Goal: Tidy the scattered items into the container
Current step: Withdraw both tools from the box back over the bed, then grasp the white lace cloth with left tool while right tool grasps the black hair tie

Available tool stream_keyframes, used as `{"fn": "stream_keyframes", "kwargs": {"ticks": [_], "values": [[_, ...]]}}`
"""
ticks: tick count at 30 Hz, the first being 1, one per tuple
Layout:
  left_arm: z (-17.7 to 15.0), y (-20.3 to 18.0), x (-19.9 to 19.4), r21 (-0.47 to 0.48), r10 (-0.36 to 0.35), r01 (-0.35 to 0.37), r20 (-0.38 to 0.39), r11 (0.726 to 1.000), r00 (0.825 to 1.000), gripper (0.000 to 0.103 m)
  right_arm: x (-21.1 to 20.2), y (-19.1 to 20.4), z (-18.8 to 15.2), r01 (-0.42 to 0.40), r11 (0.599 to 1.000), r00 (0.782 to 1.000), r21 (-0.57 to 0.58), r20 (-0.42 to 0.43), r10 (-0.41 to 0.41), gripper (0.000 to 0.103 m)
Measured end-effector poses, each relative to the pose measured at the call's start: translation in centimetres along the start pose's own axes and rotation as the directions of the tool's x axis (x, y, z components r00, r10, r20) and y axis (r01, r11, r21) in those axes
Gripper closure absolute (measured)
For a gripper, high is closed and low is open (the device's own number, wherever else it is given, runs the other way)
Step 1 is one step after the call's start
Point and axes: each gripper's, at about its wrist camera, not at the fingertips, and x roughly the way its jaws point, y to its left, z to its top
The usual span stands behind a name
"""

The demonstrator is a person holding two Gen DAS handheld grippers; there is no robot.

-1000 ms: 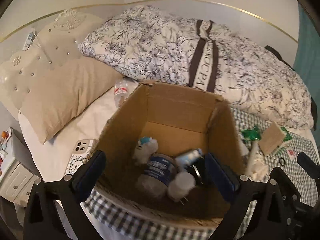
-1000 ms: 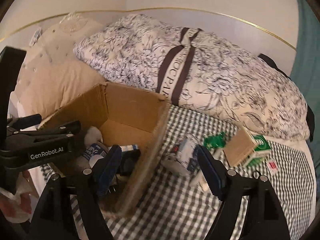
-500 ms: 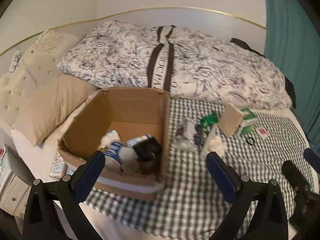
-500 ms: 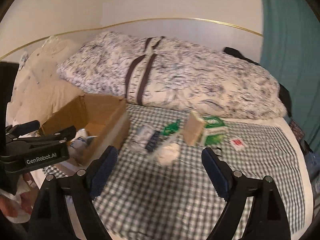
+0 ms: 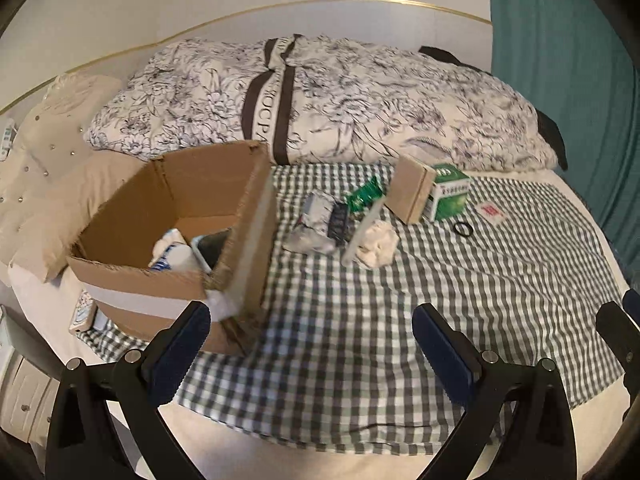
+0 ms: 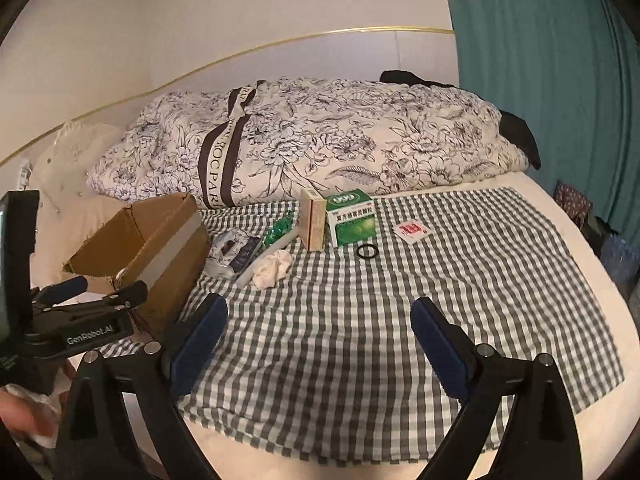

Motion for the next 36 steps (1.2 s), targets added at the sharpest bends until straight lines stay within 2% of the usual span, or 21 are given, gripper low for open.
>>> {"fn": "stream_keyframes", "kwargs": {"ticks": [8,15,30,36], "values": [[-0.2,-2.8,1.9,0.007,-0.031,0.031,-0.019,0.999,0.999,0.000,0.9,-2.0,-1.1,-0.005,1.000,1.000,0.007,-0.007,0.005,0.010],[0.2,-5.4,5.3,0.017,-0.053,0.053,-0.046,0.998,0.998,0.000,3.8,-3.9,-1.1,0.003,1.000,0.999,0.009,-0.036,-0.003,0.010],[2.4,-8.1,16.6,-0.024,-0.033,0.030,-0.137,0.999,0.990,0.000,15.0,-7.4,0.2,0.014,1.000,0.991,-0.013,-0.130,-0.015,0.010],[2.6,-8.5,20.5,-0.059,-0.055,0.045,-0.185,0.997,0.981,0.000,19.8,-7.9,1.3,0.010,1.000,0.987,-0.020,-0.158,-0.013,0.010]]}}
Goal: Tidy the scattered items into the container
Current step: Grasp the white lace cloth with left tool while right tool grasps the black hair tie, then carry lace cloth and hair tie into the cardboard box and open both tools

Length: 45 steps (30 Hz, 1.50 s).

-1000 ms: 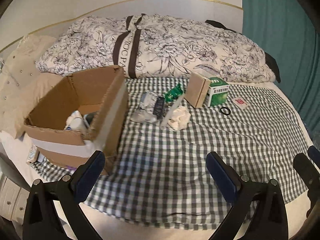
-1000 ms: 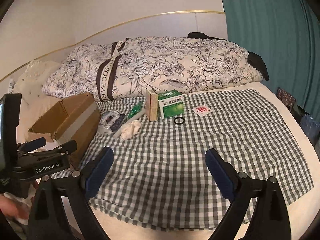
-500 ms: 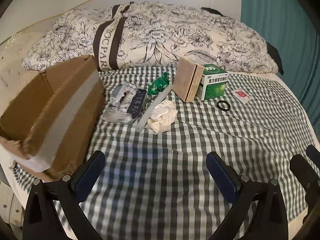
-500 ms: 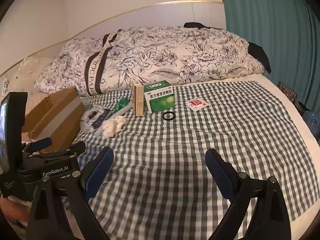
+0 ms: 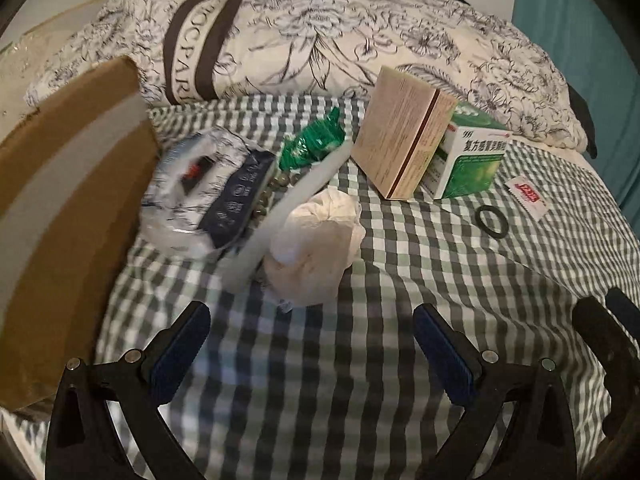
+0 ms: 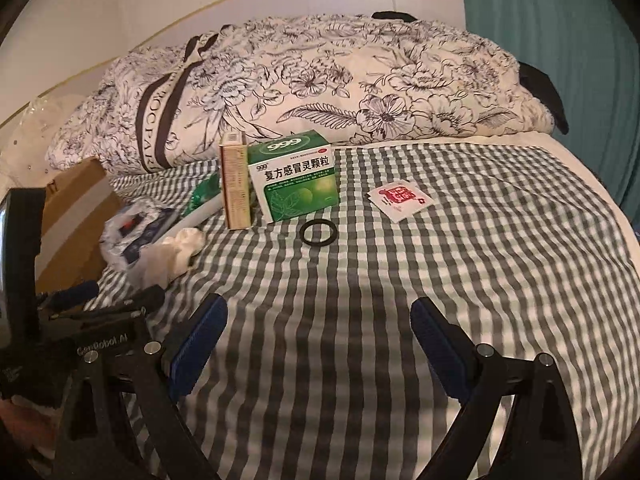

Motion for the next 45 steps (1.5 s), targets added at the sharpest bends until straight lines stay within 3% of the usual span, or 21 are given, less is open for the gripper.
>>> {"fn": "stream_keyframes", "kwargs": {"ticks": [4,10,13,21,24,27,29,31,32,34,43,45], "values": [[0.7,-0.3,1.6,-0.010,-0.005,0.005,-0.014,1.000,1.000,0.000,2.7,0.2,0.9,0.001,1.000,1.000,-0.016,-0.016,-0.002,0.010],[2.2,0.3,4.0,-0.026,0.067,-0.068,-0.036,0.997,0.997,0.000,6.1,-0.1,1.3,0.003,1.000,0.999,-0.012,-0.046,-0.004,0.010],[2.4,1.1,5.2,-0.053,0.065,-0.068,-0.060,0.996,0.996,0.000,7.7,-0.4,1.5,0.002,1.000,0.998,-0.004,-0.067,-0.003,0.010],[1.9,0.9,5.0,-0.053,0.079,-0.080,-0.021,0.995,0.997,0.002,11.7,0.1,3.3,0.033,0.999,0.994,-0.039,-0.106,-0.037,0.010],[1.8,0.9,4.8,-0.048,0.063,-0.063,-0.013,0.997,0.998,0.016,13.7,0.7,4.0,0.070,0.993,0.988,-0.090,-0.133,-0.082,0.019],[1.7,1.5,4.5,-0.068,0.058,-0.058,-0.004,0.996,0.998,0.033,14.0,0.9,4.2,0.091,0.990,0.988,-0.109,-0.118,-0.103,0.039],[1.7,2.0,4.3,-0.077,0.064,-0.063,-0.001,0.995,0.998,0.045,13.8,0.7,4.0,0.086,0.991,0.990,-0.106,-0.103,-0.097,0.068],[1.6,2.3,4.1,-0.077,0.073,-0.072,0.005,0.994,0.997,0.065,13.6,0.5,4.0,0.062,0.994,0.993,-0.095,-0.096,-0.071,0.087],[1.6,2.6,3.9,-0.074,0.070,-0.069,0.003,0.995,0.998,0.069,13.4,0.3,4.0,0.058,0.994,0.993,-0.087,-0.095,-0.067,0.095],[1.4,3.1,3.6,-0.072,0.061,-0.061,0.001,0.996,0.998,0.080,13.0,0.0,3.8,0.046,0.997,0.994,-0.069,-0.091,-0.052,0.099],[-0.7,4.2,0.5,-0.047,0.025,-0.026,-0.011,0.999,1.000,0.087,9.0,-1.3,2.2,0.017,1.000,0.996,-0.004,-0.083,-0.017,0.099],[-1.2,4.2,-0.7,-0.027,0.025,-0.025,0.002,0.999,1.000,0.093,8.0,-1.2,1.7,0.015,1.000,0.996,-0.005,-0.085,-0.016,0.099]]}}
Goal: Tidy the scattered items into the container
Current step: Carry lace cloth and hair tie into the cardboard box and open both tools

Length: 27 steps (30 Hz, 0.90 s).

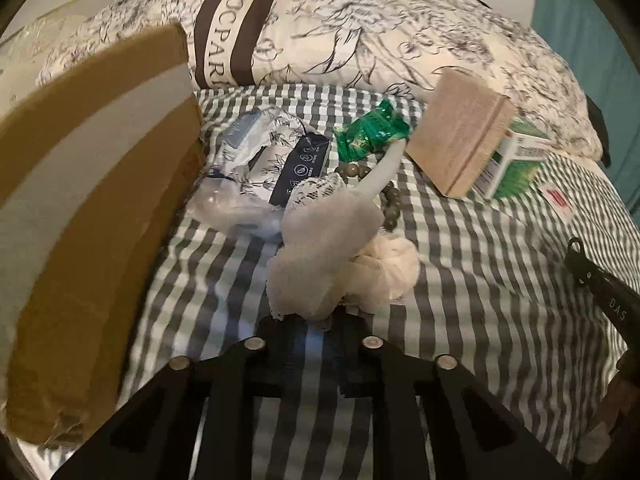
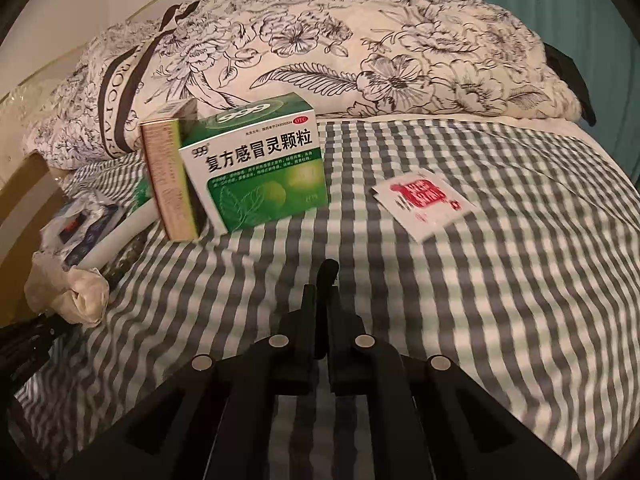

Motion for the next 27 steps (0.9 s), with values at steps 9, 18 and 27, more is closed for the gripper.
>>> {"fn": "stream_keyframes", "kwargs": {"ticks": [9,18,27], "values": [[-1.6,-0.6,-6.2,0.079,-0.067,0.062,0.066,0.995,0.996,0.096,-6.5,1.3,-3.2,-0.007,1.000,1.000,0.000,0.017,0.007,0.099],[-1.4,0.3,-12.8,0.094,-0.113,0.099,0.148,0.991,0.983,0.096,-13.4,2.8,-5.3,-0.044,0.999,0.998,0.022,0.055,0.043,0.099],[-2.3,0.8,-18.5,0.110,-0.145,0.124,0.212,0.986,0.966,0.096,-20.1,6.0,-5.8,-0.052,0.998,0.991,-0.022,0.120,0.055,0.099]]}}
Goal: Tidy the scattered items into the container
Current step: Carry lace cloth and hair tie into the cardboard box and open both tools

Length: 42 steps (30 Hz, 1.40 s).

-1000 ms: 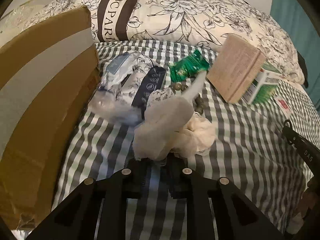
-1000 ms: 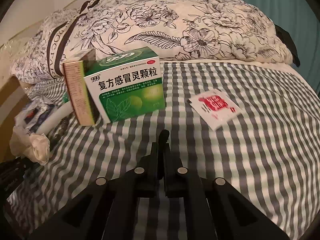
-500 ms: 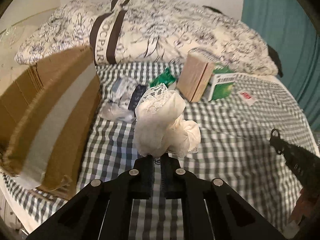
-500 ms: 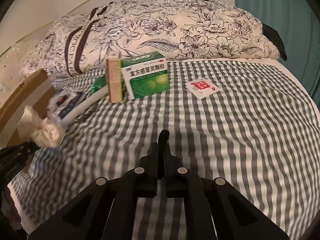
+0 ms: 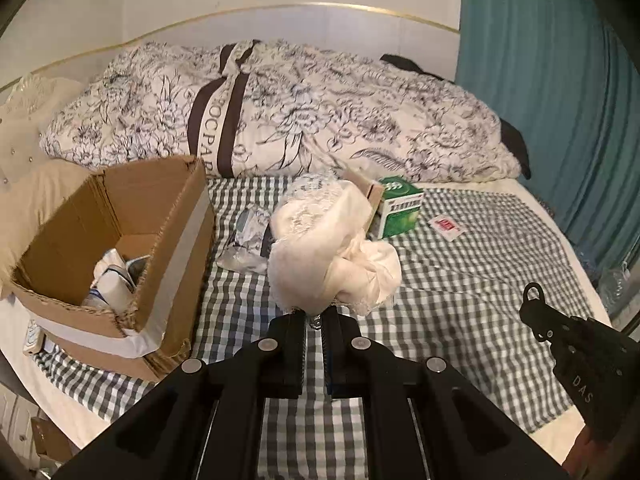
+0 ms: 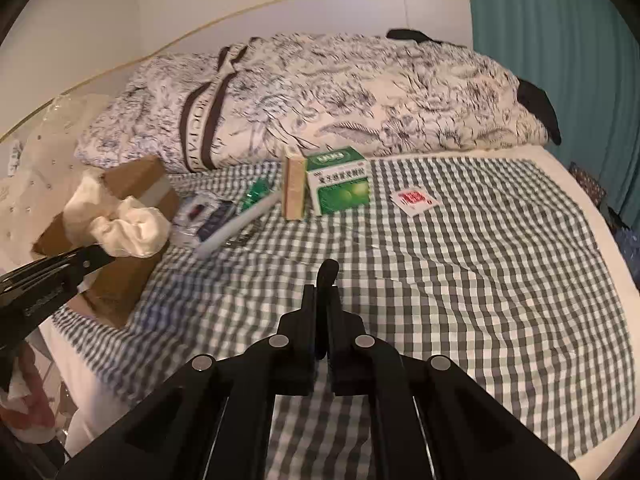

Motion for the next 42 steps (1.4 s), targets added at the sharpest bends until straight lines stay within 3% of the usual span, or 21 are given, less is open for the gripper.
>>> {"fn": "stream_keyframes", "kwargs": {"ticks": [9,19,30,42], "values": [[-0.3,-1.3,-3.9,0.036,-0.034,0.033,0.035,0.999,0.999,0.096,-5.3,3.0,0.0,0.005,0.999,0.999,-0.043,0.054,-0.003,0.099],[-1.2,-0.8,-5.8,0.048,-0.048,0.045,0.046,0.998,0.998,0.096,-8.0,5.4,-0.6,0.012,0.998,0.998,-0.065,0.065,-0.007,0.099],[-0.2,5.8,-7.0,-0.001,-0.001,0.002,0.071,1.000,0.997,0.096,-7.6,10.8,0.4,-0.003,0.992,0.997,-0.128,0.072,0.012,0.099],[2.3,16.9,-5.6,-0.096,0.142,-0.137,0.055,0.986,0.988,0.096,-4.3,22.1,4.0,-0.129,0.955,0.986,-0.267,0.069,0.153,0.099]]}}
